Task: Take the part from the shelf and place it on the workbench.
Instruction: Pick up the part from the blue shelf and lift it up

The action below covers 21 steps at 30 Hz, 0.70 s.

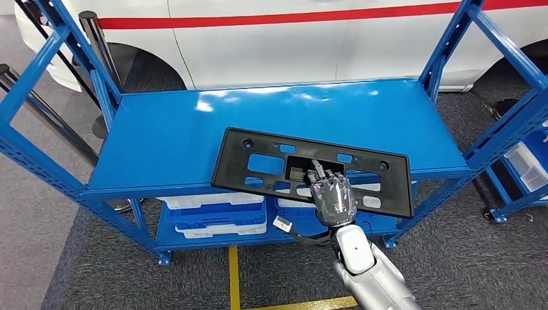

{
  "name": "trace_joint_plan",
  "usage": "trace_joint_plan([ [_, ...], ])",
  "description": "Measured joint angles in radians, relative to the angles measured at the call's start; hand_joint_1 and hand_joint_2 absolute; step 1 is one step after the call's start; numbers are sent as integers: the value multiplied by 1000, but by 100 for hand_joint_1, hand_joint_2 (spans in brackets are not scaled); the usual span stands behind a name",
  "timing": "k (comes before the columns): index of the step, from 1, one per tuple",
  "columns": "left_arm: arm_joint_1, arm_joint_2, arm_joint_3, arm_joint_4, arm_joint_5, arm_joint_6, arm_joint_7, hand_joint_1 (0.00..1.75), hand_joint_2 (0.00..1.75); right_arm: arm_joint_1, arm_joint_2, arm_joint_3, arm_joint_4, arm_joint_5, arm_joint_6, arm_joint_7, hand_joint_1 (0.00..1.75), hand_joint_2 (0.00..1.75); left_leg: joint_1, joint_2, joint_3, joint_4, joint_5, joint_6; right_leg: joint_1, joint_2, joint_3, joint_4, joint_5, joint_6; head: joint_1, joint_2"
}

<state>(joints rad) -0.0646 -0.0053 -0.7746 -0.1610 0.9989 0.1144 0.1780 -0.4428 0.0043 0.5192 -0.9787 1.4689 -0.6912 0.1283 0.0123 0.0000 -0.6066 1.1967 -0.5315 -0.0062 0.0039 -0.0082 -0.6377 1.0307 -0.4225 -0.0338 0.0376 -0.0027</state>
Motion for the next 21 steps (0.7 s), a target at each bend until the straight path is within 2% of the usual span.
trace_joint_plan([
  [2, -3, 0, 0, 0, 0, 0, 1, 0, 175, 6, 0, -8, -10, -3, 0, -8, 175, 175, -4, -1, 84, -127, 7, 7, 2, 0, -19, 14, 9, 9, 0, 0],
  [3, -4, 0, -1, 0, 0, 0, 1, 0, 175, 8, 0, -12, -14, -4, 0, -11, 175, 175, -7, -2, 104, -162, 0, 11, 2, -1, -24, 17, 14, 14, 1, 0],
  [4, -5, 0, -1, 0, 0, -1, 2, 0, 175, 9, 1, -15, -18, -4, 0, -13, 175, 175, -10, -3, 109, -176, -3, 15, 2, -1, -26, 18, 21, 19, 1, 0],
  [6, -6, -1, -2, 0, 0, -1, 2, 0, 175, 14, 2, -20, -24, -7, 0, -24, 175, 175, -8, -2, 99, -184, 13, 28, 2, 0, -30, 17, 27, 31, 2, 0],
  [7, -7, -2, -3, 0, 0, -2, 2, 0, 175, 18, 2, -25, -28, -12, 0, -34, 175, 175, -6, 1, 93, -188, 25, 37, 1, 3, -37, 30, 9, 36, 2, 0],
  [8, -8, -3, -4, 0, 1, -2, 2, 0, 175, 23, 3, -29, -32, -18, 0, -44, 175, 175, -3, 4, 83, -193, 37, 45, 0, 5, -48, 61, -27, 41, 3, 0],
  [10, -10, -3, -6, 0, 1, -3, 2, 0, 175, 35, 4, -37, -45, -31, 0, -62, 175, 175, -4, 7, 59, -193, 59, 54, -7, 7, -78, 173, -126, 50, 4, 0],
  [11, -9, -3, -6, 0, 2, -3, 2, 0, 175, 43, 5, -39, -51, -40, 0, -73, 175, 175, -5, 8, 45, -191, 69, 54, -10, 7, -89, 234, -158, 54, 4, 0],
  [12, -9, -3, -7, 0, 3, -4, 2, 0, 175, 51, 6, -42, -59, -55, 0, -87, 175, 175, -6, 8, 31, -189, 78, 54, -14, 7, -90, 276, -167, 57, 4, 0],
  [13, -9, -3, -8, 0, 4, -4, 2, 0, 175, 60, 9, -45, -67, -77, 0, -106, 175, 175, -6, 8, 16, -186, 87, 52, -17, 7, -77, 287, -155, 59, 4, 0],
  [14, -9, -3, -9, 0, 6, -4, 1, 0, 175, 68, 13, -49, -76, -107, 0, -130, 175, 175, -6, 8, 2, -181, 94, 49, -19, 7, -48, 265, -130, 60, 4, 0],
  [15, -9, -3, -11, 0, 9, -4, 0, 0, 175, 75, 20, -52, -86, -147, 0, -157, 175, 175, -6, 8, -10, -177, 101, 46, -22, 7, -2, 211, -106, 59, 4, 0],
  [17, -10, -3, -14, 0, 14, -3, -2, 0, 175, 84, 35, -57, -107, -230, 0, -204, 175, 175, -8, 8, -29, -170, 116, 35, -21, 9, 96, 73, -101, 54, 3, 0],
  [18, -10, -4, -15, 0, 16, -2, -4, 0, 175, 87, 42, -57, -116, -262, 0, -219, 175, 175, -8, 8, -33, -170, 124, 29, -18, 10, 126, 24, -108, 49, 4, 0],
  [19, -10, -4, -16, 0, 17, -1, -5, 0, 175, 90, 48, -58, -123, -281, 0, -228, 175, 175, -8, 8, -36, -172, 133, 22, -13, 11, 136, -1, -115, 44, 3, 0],
  [21, -8, -4, -16, 1, 18, -1, -6, 0, 175, 95, 54, -58, -130, -295, 0, -234, 175, 175, -3, 7, -40, -176, 146, 8, -11, 9, 126, -11, -99, 27, 4, 0],
])
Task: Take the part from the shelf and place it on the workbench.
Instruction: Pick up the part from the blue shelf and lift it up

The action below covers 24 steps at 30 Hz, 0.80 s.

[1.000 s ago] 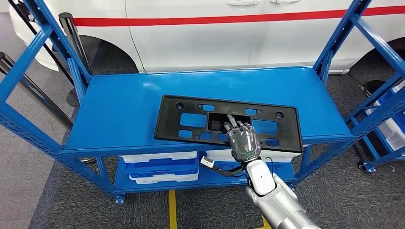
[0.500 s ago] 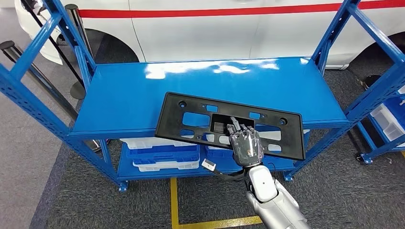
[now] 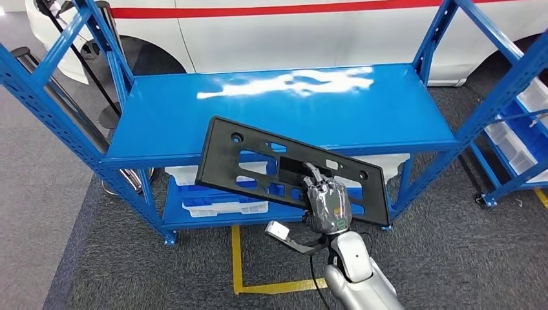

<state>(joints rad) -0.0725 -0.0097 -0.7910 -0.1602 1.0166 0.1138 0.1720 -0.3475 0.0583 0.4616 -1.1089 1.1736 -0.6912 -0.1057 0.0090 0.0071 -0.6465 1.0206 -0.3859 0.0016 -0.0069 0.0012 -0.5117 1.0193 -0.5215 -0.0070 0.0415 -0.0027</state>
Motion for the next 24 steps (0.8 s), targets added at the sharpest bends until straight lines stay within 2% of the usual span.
trace_joint_plan([
  [1, 1, 0, 0, 0, 0, 0, 0, 0, 175, 2, 3, 0, -2, -3, 0, -1, 175, 175, 2, -1, -7, 8, -14, -5, 0, -2, -8, -4, 12, -11, 0, 0],
  [2, 3, 0, -1, 1, 0, 0, -1, 0, 175, 3, 5, 0, -4, -6, 0, -2, 175, 175, 3, -3, -18, 32, -47, -9, -1, -4, -18, -8, 25, -21, 0, 0],
  [3, 3, 0, -1, 1, 0, 0, -1, 0, 175, 4, 8, 0, -6, -7, 0, -3, 175, 175, 5, -3, -31, 75, -97, -11, -1, -5, -31, -10, 39, -29, -1, 0],
  [4, 3, 0, -1, 1, 0, 0, -1, 0, 175, 5, 11, 0, -7, -8, 0, -3, 175, 175, 5, -4, -47, 136, -152, -13, 1, -5, -46, -10, 52, -34, -1, 0],
  [5, 3, -1, -1, 1, 0, 1, -1, 0, 175, 6, 12, 0, -8, -10, 0, -4, 175, 175, 5, -4, -58, 201, -192, -15, 3, -5, -63, -8, 64, -37, -1, 0],
  [6, 3, -1, -2, 1, 0, 1, -1, 0, 175, 8, 13, 0, -8, -14, 0, -6, 175, 175, 5, -4, -62, 253, -208, -17, 6, -6, -80, -6, 76, -37, -1, 0],
  [7, 3, -1, -2, 1, 1, 1, -1, 0, 175, 10, 13, 0, -8, -24, 0, -9, 175, 175, 5, -4, -54, 280, -200, -17, 8, -7, -98, -2, 87, -37, -2, 0],
  [8, 3, -1, -2, 1, 2, 1, -2, 0, 175, 11, 13, 0, -8, -42, 1, -15, 175, 175, 5, -4, -31, 273, -174, -16, 9, -7, -116, 3, 97, -36, -1, 0],
  [9, 2, -1, -3, 1, 4, 1, -3, 0, 175, 13, 14, 0, -10, -72, 3, -25, 175, 175, 5, -4, 8, 235, -146, -14, 9, -8, -134, 9, 106, -34, -2, 0],
  [10, 2, -1, -3, 1, 6, 1, -4, 0, 175, 15, 15, 0, -13, -115, 11, -40, 175, 175, 4, -4, 61, 171, -134, -11, 10, -8, -149, 15, 115, -31, -2, 0],
  [11, 1, -1, -3, 1, 10, 1, -6, 0, 175, 16, 16, 0, -20, -173, 27, -59, 175, 175, 2, -4, 116, 94, -140, -7, 10, -7, -161, 22, 123, -27, -2, 0],
  [12, 0, -1, -3, 1, 14, 0, -9, 0, 175, 19, 19, 0, -28, -245, 52, -82, 175, 175, 0, -5, 156, 35, -150, -3, 11, -8, -168, 26, 132, -22, -1, 0],
  [13, 0, -1, -3, 1, 17, 0, -13, 0, 175, 21, 22, 0, -38, -324, 84, -108, 175, 175, -3, -6, 181, -5, -163, 1, 11, -8, -171, 28, 140, -16, -1, 0],
  [15, 0, -1, -3, 1, 24, -2, -20, 0, 175, 26, 29, 0, -57, -484, 162, -162, 175, 175, -4, -6, 179, -21, -155, 10, 10, -8, -174, 25, 156, -5, -1, 0],
  [16, -1, -2, -3, 1, 28, -3, -23, 0, 175, 31, 32, 0, -67, -553, 199, -186, 175, 175, -2, -4, 172, -24, -144, 17, 8, -6, -178, 29, 149, 0, -2, 0],
  [17, -2, -2, -3, 1, 31, -5, -25, 0, 175, 37, 34, 0, -79, -616, 236, -208, 175, 175, 0, -1, 162, -26, -131, 25, 7, -4, -187, 48, 120, 5, -1, 0],
  [18, -3, -3, -4, 1, 34, -6, -27, 0, 175, 43, 35, 0, -90, -670, 267, -226, 175, 175, 2, 2, 149, -28, -117, 32, 5, -2, -199, 84, 73, 9, 0, 0],
  [20, -3, -3, -4, 2, 37, -10, -30, 0, 175, 56, 36, 0, -111, -752, 318, -251, 175, 175, 0, 3, 118, -27, -91, 38, 0, -1, -222, 201, -33, 17, 0, 0],
  [21, -2, -3, -4, 2, 37, -12, -31, 0, 175, 62, 36, 0, -120, -783, 341, -260, 175, 175, -1, 3, 101, -25, -79, 37, -3, -1, -228, 257, -57, 20, 0, 0],
  [22, -1, -3, -5, 2, 38, -13, -32, 0, 175, 68, 37, 0, -128, -814, 365, -266, 175, 175, -1, 3, 83, -22, -67, 35, -5, -1, -223, 294, -55, 23, 0, 0],
  [23, -1, -3, -6, 2, 39, -13, -33, 0, 175, 75, 37, 0, -136, -848, 394, -272, 175, 175, -1, 3, 65, -17, -57, 32, -8, -1, -204, 300, -32, 25, 0, 0],
  [24, -1, -3, -6, 2, 40, -14, -34, 0, 175, 81, 38, 2, -145, -887, 427, -278, 175, 175, 0, 3, 47, -12, -48, 29, -11, -1, -169, 273, -2, 25, 0, 0],
])
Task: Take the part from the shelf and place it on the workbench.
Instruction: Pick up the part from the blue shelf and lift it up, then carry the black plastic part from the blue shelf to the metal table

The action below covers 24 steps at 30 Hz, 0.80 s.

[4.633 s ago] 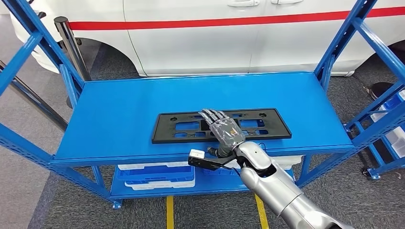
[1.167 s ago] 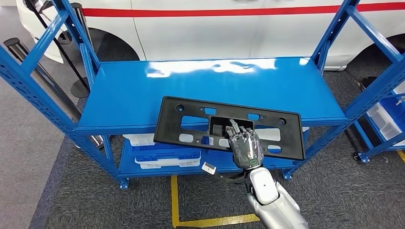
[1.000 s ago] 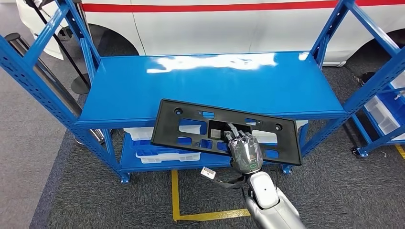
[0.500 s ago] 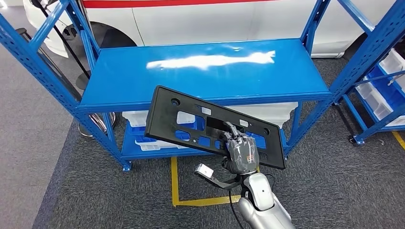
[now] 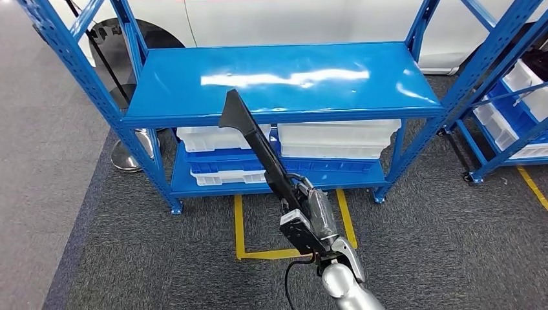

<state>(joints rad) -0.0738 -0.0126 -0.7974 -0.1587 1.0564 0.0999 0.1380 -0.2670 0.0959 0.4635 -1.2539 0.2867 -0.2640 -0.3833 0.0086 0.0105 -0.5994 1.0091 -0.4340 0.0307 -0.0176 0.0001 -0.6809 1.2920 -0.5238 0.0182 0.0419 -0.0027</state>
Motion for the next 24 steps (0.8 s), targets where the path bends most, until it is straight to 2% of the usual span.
trace_joint_plan([
  [1, 0, 0, -1, 0, 1, 0, -1, 0, 175, 5, 0, 3, -10, -40, 35, -6, 175, 175, 0, 0, -15, 7, 8, -5, -3, 0, 49, -57, 16, 0, 0, 0],
  [3, -1, 0, -2, 0, 5, -1, -2, 0, 175, 10, 2, 13, -30, -110, 96, -17, 175, 175, -1, -1, -35, 18, 20, -16, 0, 2, 145, -191, -1, -6, -1, 0],
  [4, -1, 0, -3, 0, 6, -1, -2, 0, 175, 12, 2, 18, -38, -135, 118, -23, 175, 175, -2, -1, -38, 20, 27, -23, 2, 3, 172, -235, -17, -11, 0, 0],
  [5, -2, 0, -5, 0, 8, -1, -2, 0, 175, 14, 3, 24, -45, -156, 137, -28, 175, 175, -1, -1, -39, 19, 35, -29, 8, 4, 181, -255, -23, -17, -1, 0],
  [7, 0, 0, -9, 0, 9, -2, -2, 0, 175, 18, 3, 37, -56, -181, 161, -36, 175, 175, 5, -2, -45, 18, 42, -43, 12, 2, 169, -263, -6, -36, 0, 0],
  [8, 0, 0, -11, 1, 9, -1, -2, 0, 175, 20, 3, 44, -60, -189, 169, -38, 175, 175, 8, -3, -54, 30, 22, -48, 13, 0, 158, -265, 7, -47, -1, 0],
  [9, 1, 0, -13, 1, 10, -1, -2, 0, 175, 22, 3, 50, -64, -194, 175, -39, 175, 175, 10, -4, -67, 58, -17, -51, 11, -2, 145, -267, 20, -57, -1, 0],
  [10, 0, 0, -15, 1, 10, -1, -2, 0, 175, 22, 3, 55, -68, -198, 179, -39, 175, 175, 11, -4, -81, 105, -71, -53, 12, -3, 131, -268, 32, -63, -2, 0],
  [11, 0, 0, -17, 1, 10, -1, -2, 0, 175, 24, 3, 59, -71, -201, 182, -39, 175, 175, 11, -4, -95, 167, -124, -54, 15, -3, 117, -268, 44, -67, -2, 0],
  [12, -1, 0, -19, 1, 11, -1, -2, 0, 175, 25, 3, 62, -73, -203, 184, -39, 175, 175, 10, -5, -105, 229, -159, -55, 18, -3, 102, -267, 56, -69, -2, 0],
  [13, -1, 0, -20, 1, 11, -2, -2, 0, 175, 27, 3, 65, -73, -205, 185, -40, 175, 175, 10, -5, -107, 279, -169, -54, 22, -3, 86, -267, 69, -70, -2, 0],
  [14, -1, 0, -21, 1, 11, -2, -1, 0, 175, 29, 2, 66, -73, -207, 185, -41, 175, 175, 9, -5, -97, 304, -154, -51, 25, -3, 69, -265, 81, -71, -2, 0],
  [15, -1, 0, -22, 1, 12, -2, -1, 0, 175, 30, 2, 67, -73, -208, 185, -43, 175, 175, 7, -5, -71, 295, -124, -47, 27, -3, 52, -264, 93, -70, -2, 0],
  [16, -1, 0, -23, 1, 12, -3, -1, 0, 175, 30, 2, 68, -74, -210, 185, -44, 175, 175, 4, -5, -30, 255, -95, -42, 28, -3, 37, -261, 104, -69, -2, 0],
  [17, -2, 1, -23, 1, 12, -3, -1, 0, 175, 31, 2, 69, -75, -211, 185, -46, 175, 175, -1, -5, 28, 185, -82, -37, 29, -3, 25, -259, 114, -67, -2, 0],
  [18, -3, 1, -24, 1, 12, -3, -1, 0, 175, 31, 2, 69, -78, -212, 185, -47, 175, 175, -5, -6, 87, 104, -88, -32, 30, -3, 17, -256, 123, -63, -2, 0],
  [19, -4, 1, -24, 1, 12, -3, -1, 0, 175, 31, 2, 70, -80, -213, 185, -47, 175, 175, -9, -6, 132, 36, -102, -28, 31, -4, 11, -255, 133, -59, -2, 0],
  [20, -4, 1, -25, 1, 13, -3, -1, 0, 175, 30, 2, 70, -83, -213, 185, -48, 175, 175, -12, -6, 160, -10, -115, -24, 31, -5, 8, -255, 142, -55, -2, 0],
  [22, -4, 0, -26, 1, 13, -4, -1, 0, 175, 31, 1, 73, -86, -213, 184, -51, 175, 175, -11, -4, 157, -34, -109, -15, 29, -5, 2, -257, 157, -45, -2, 0],
  [23, -6, 0, -26, 1, 13, -4, -1, 0, 175, 32, 0, 74, -87, -213, 184, -53, 175, 175, -10, -2, 149, -35, -98, -8, 28, -4, -4, -250, 145, -39, -1, 0],
  [24, -7, -1, -27, 1, 13, -4, -1, 0, 175, 33, -2, 75, -88, -213, 184, -54, 175, 175, -8, 0, 139, -37, -86, 0, 27, -2, -13, -228, 114, -34, -1, 0],
])
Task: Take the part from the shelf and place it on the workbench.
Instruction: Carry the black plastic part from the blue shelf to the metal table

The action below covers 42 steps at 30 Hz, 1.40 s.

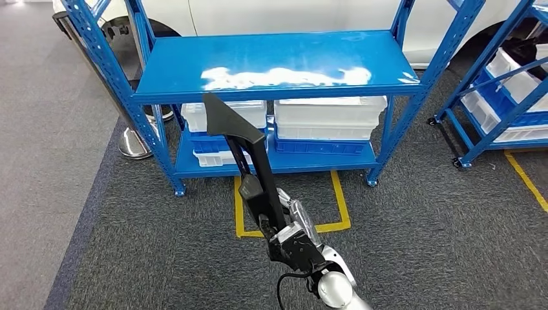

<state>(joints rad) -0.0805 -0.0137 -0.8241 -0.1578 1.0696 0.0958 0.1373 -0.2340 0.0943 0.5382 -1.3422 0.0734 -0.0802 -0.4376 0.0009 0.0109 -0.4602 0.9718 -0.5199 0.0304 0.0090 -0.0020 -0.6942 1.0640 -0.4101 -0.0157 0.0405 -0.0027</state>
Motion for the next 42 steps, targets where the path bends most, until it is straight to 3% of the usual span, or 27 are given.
trace_joint_plan([
  [3, 0, 0, 0, 0, 0, 1, 0, 0, 175, 3, -5, 0, -2, 0, -1, -1, 175, 175, 0, 5, -42, 4, 35, 13, -10, 2, -43, 168, -146, 14, 0, 0],
  [4, 1, 0, 0, 0, 0, 1, 0, 0, 175, 4, -7, 0, -2, 0, -1, -1, 175, 175, -1, 6, -59, 8, 47, 13, -14, 2, -50, 225, -164, 18, 0, 0],
  [6, 1, 0, 0, 0, 0, 1, 0, 0, 175, 6, -10, 0, -3, 0, -1, -1, 175, 175, 0, 6, -96, 21, 65, 9, -21, 2, -26, 257, -130, 23, 0, 0],
  [8, 1, 0, 0, 0, 0, 0, 0, 0, 175, 7, -11, 0, -4, 0, -1, -1, 175, 175, 0, 5, -130, 39, 77, 1, -26, 2, 61, 159, -91, 24, 0, 0],
  [10, 1, 0, 0, 0, 0, 0, 0, 0, 175, 6, -12, 1, -9, 0, -1, -1, 175, 175, 0, 4, -152, 54, 88, -11, -23, 3, 149, 28, -107, 19, -1, 0],
  [11, 1, 0, 0, 0, 0, 0, 0, 0, 175, 6, -12, 1, -12, 0, -1, -2, 175, 175, 0, 4, -158, 57, 95, -17, -20, 4, 169, -9, -121, 14, -1, 0],
  [13, 1, 0, -1, 1, 0, 0, 0, 0, 175, 6, -12, 1, -14, 0, -2, -2, 175, 175, 2, 3, -165, 57, 107, -31, -15, 3, 168, -26, -116, 0, -1, 0],
  [15, 3, 0, -2, 2, 0, 1, 0, 0, 175, 7, -13, 2, -16, 0, -3, -3, 175, 175, 7, 1, -183, 81, 73, -42, -16, 0, 150, -31, -95, -19, -1, 0],
  [18, 3, 0, -6, 2, 0, 1, 0, 0, 175, 8, -13, 6, -20, 0, -3, -6, 175, 175, 9, -2, -230, 225, -63, -49, -13, -3, 111, -32, -61, -36, -1, 0],
  [19, 3, 0, -8, 2, 0, 1, 0, 0, 175, 9, -13, 7, -21, 0, -4, -7, 175, 175, 9, -2, -239, 281, -88, -50, -11, -3, 96, -32, -49, -37, -1, 0],
  [20, 3, 0, -9, 2, 0, 1, 0, 0, 175, 11, -13, 9, -21, 0, -4, -8, 175, 175, 9, -2, -237, 318, -87, -50, -8, -3, 80, -31, -37, -37, -1, 0],
  [22, 2, 1, -12, 2, 0, 1, 0, 0, 175, 15, -15, 10, -23, 0, -4, -10, 175, 175, 9, -2, -188, 300, -34, -46, -6, -3, 47, -28, -14, -35, -1, 0],
  [23, 2, 1, -14, 2, -1, 1, 1, 0, 175, 17, -17, 11, -26, 0, -4, -11, 175, 175, 9, -3, -138, 244, -10, -43, -5, -3, 32, -25, -3, -33, -1, 0],
  [24, 0, 1, -16, 2, -1, 1, 1, 0, 175, 18, -19, 12, -31, -1, -4, -12, 175, 175, 7, -3, -82, 168, -5, -39, -4, -2, 20, -23, 7, -30, -1, 0],
  [26, -2, 2, -19, 2, -2, 1, 3, 0, 175, 20, -23, 13, -42, -3, -7, -13, 175, 175, 2, -5, -3, 48, -21, -31, -3, -3, 8, -24, 28, -21, 0, 0],
  [27, -2, 3, -20, 2, -2, 1, 4, 0, 175, 21, -24, 14, -46, -4, -10, -14, 175, 175, -2, -6, 9, 19, -27, -27, -4, -5, 5, -27, 40, -16, 0, 0],
  [29, -2, 3, -23, 2, -2, 1, 7, 0, 175, 23, -27, 15, -50, -7, -15, -14, 175, 175, -1, -5, -1, 9, -10, -16, -5, -4, 3, -33, 53, -6, 0, 0],
  [30, -3, 2, -24, 2, -2, 1, 8, 0, 175, 24, -28, 16, -52, -7, -16, -14, 175, 175, 1, -3, -6, 4, 0, -10, -5, -2, 0, -24, 38, 0, 0, 0],
  [31, -4, 2, -24, 2, -2, 1, 9, 0, 175, 25, -31, 16, -53, -8, -18, -14, 175, 175, 3, 0, -14, 1, 13, -1, -5, 0, -7, 2, 3, 5, 0, 0],
  [34, -4, 3, -25, 2, -2, 1, 11, 0, 175, 27, -38, 16, -54, -9, -19, -14, 175, 175, 1, 3, -54, 7, 46, 13, -11, 2, -36, 165, -144, 16, 1, 0],
  [35, -4, 3, -25, 3, -2, 2, 11, 0, 175, 28, -40, 16, -54, -9, -19, -14, 175, 175, 0, 4, -72, 12, 56, 13, -13, 2, -42, 218, -166, 18, 1, 0],
  [37, -4, 4, -26, 3, -2, 2, 12, 0, 175, 32, -44, 16, -54, -10, -20, -14, 175, 175, 0, 3, -110, 26, 72, 10, -21, 2, -14, 247, -146, 22, 1, 0],
  [39, -4, 4, -27, 3, -2, 2, 14, 0, 175, 33, -46, 16, -55, -12, -21, -14, 175, 175, 1, 3, -140, 42, 83, 4, -28, 2, 67, 149, -104, 25, 1, 0],
  [41, -4, 4, -29, 3, -2, 2, 15, 0, 175, 33, -46, 16, -60, -14, -21, -14, 175, 175, 0, 3, -161, 55, 92, -7, -26, 4, 143, 30, -107, 23, 1, 0],
  [42, -5, 4, -30, 3, -2, 2, 15, 0, 175, 33, -47, 16, -62, -15, -22, -15, 175, 175, 0, 2, -168, 58, 99, -13, -24, 5, 159, -4, -118, 20, 1, 0],
])
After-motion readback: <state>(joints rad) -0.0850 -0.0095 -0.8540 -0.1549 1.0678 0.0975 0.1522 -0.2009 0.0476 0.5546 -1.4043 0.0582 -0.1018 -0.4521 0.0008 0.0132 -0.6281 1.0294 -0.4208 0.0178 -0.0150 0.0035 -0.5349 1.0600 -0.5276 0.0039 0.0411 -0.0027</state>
